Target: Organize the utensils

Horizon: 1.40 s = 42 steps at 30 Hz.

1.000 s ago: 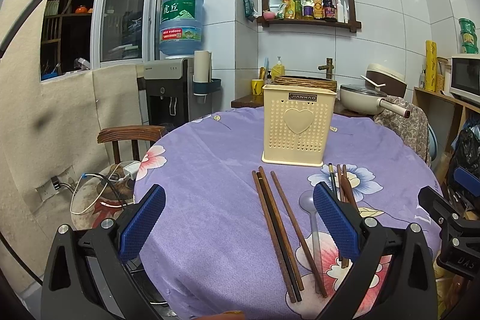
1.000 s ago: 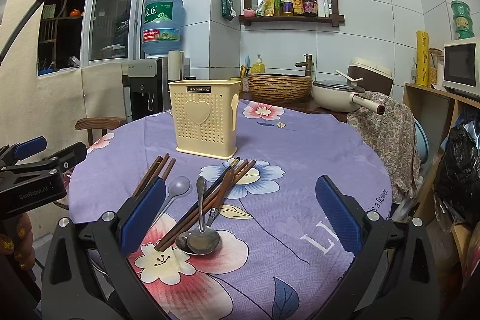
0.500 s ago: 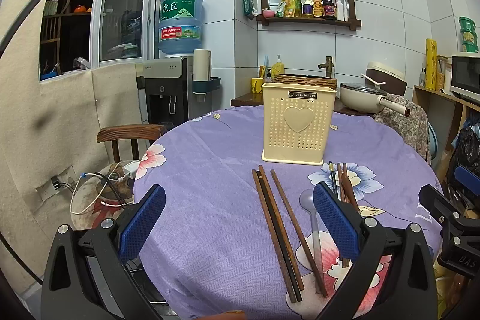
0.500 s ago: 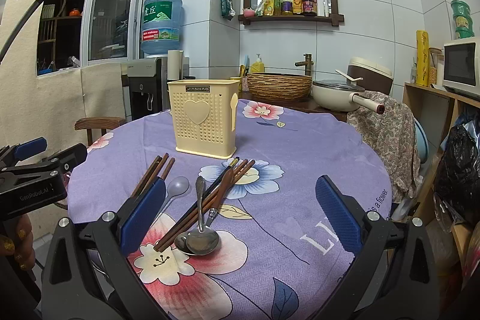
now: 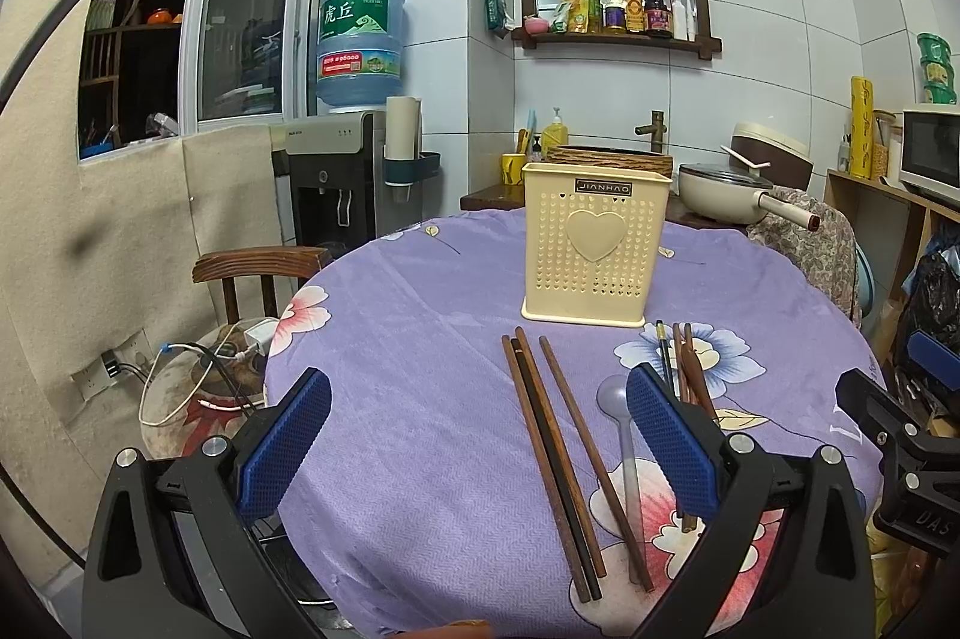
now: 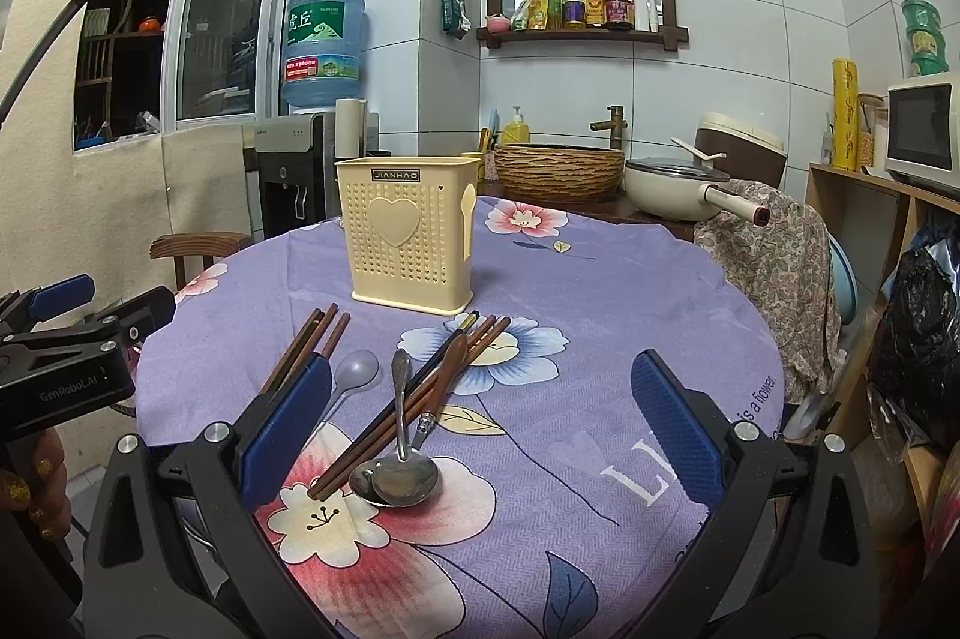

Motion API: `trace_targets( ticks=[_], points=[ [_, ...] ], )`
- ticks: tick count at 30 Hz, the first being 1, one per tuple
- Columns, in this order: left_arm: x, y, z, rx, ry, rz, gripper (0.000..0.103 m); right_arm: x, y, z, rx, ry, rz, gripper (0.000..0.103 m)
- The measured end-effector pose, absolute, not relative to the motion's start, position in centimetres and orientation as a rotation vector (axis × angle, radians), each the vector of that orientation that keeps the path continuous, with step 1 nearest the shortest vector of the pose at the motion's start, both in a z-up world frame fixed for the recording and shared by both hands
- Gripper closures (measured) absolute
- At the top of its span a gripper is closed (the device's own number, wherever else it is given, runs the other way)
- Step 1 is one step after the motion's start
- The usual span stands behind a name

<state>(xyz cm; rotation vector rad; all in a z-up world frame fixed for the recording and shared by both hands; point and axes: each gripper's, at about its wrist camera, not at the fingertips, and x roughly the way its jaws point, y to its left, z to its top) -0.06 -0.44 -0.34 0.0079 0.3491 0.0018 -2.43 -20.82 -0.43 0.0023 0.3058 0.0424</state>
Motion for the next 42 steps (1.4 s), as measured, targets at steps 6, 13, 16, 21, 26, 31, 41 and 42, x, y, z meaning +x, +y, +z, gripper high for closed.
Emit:
trace_targets(
  ticks=[6,13,16,21,26,31,41,42],
  points=[
    [0.0,-0.4,-0.3,0.007,0.35,0.002,0.006,-2.4,-20.9,-0.5,0.002,0.308,0.042,0.005],
    [0.0,-0.5,-0.4,0.008,0.35,0.002,0.006,-2.4,-20.9,-0.5,0.003,0.309,0.043,0.005],
    [0.0,-0.4,-0.3,0.007,0.35,0.002,0.006,-2.4,-20.9,-0.5,0.003,0.309,0.042,0.005],
    [0.0,-0.5,-0.4,0.008,0.35,0.004,0.006,-2.3,-20.9,-0.6,0.003,0.31,0.043,0.005],
    [0.1,-0.5,-0.5,0.008,0.355,0.003,0.006,-2.3,-20.9,-0.6,0.002,0.314,0.044,0.005],
    [1.1,-0.2,-2.0,0.003,0.413,-0.003,0.006,-1.6,-21.0,-1.1,-0.002,0.35,0.047,0.005],
    [5.5,2.0,-3.1,-0.032,0.593,-0.044,0.006,3.1,-21.9,-1.4,0.017,0.509,0.118,0.006],
    [5.9,2.0,-3.1,-0.018,0.596,-0.045,0.006,3.6,-21.9,-1.4,0.014,0.519,0.127,0.008]
  ],
)
